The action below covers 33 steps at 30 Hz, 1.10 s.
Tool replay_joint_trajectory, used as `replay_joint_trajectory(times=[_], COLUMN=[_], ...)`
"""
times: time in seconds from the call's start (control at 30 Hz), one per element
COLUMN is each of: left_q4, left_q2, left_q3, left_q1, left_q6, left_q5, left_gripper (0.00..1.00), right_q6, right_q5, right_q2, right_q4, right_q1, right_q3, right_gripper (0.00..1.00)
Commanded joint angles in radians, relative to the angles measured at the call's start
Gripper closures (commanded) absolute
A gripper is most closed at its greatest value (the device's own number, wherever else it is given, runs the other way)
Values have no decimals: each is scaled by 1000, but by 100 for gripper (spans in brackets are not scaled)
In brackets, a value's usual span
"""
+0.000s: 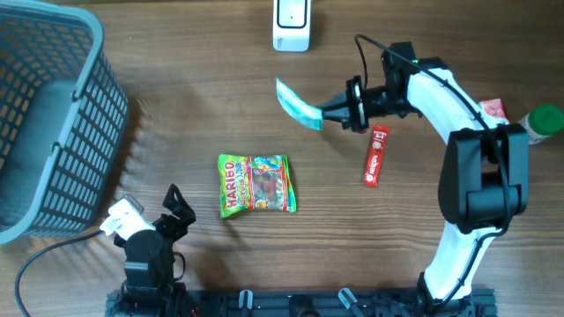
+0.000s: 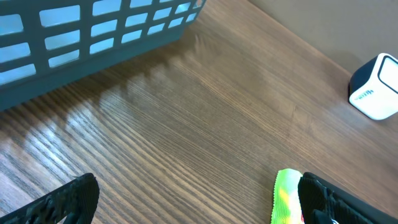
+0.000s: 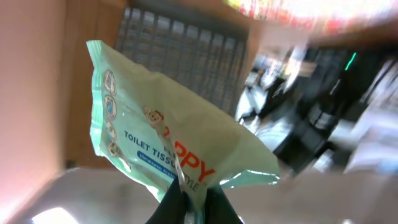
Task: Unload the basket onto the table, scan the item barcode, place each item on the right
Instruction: 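Lift the Zappy pack and hold it up to the white scanner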
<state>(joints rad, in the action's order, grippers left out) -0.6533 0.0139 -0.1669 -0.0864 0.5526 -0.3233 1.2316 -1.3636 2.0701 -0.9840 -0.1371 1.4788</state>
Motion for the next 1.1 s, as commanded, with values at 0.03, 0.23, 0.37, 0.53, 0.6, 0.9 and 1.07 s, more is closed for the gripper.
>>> replay_joint_trajectory(times=[0.03, 0.23, 0.37, 0.53, 0.6, 0.9, 1.07], left_q4=[-3, -3, -3, -4, -4, -3, -3], left_q2=[-9, -9, -9, -9, -9, -9, -9], left_q3=[0, 0, -1, 0, -1, 0, 0], left_q1=[3, 3, 3, 3, 3, 3, 3], left_q6=[6, 6, 6, 6, 6, 6, 6], left_q5=[1, 2, 1, 1, 1, 1, 1], left_gripper=[0, 0, 0, 0, 0, 0, 0], right_q6=[-346, -349, -303, -157, -99, -24, 35], right_q5=[382, 821, 847, 876, 973, 1263, 1334], right_q2=[-17, -17, -17, -17, -17, -15, 1], right_q4=[3, 114, 352, 636, 740, 814, 902], right_q1=[-56, -127, -162, -204, -222, -231, -231], right_q3=[-8, -8, -8, -7, -3, 58, 70], right_gripper=[96, 96, 95, 95, 95, 95, 95])
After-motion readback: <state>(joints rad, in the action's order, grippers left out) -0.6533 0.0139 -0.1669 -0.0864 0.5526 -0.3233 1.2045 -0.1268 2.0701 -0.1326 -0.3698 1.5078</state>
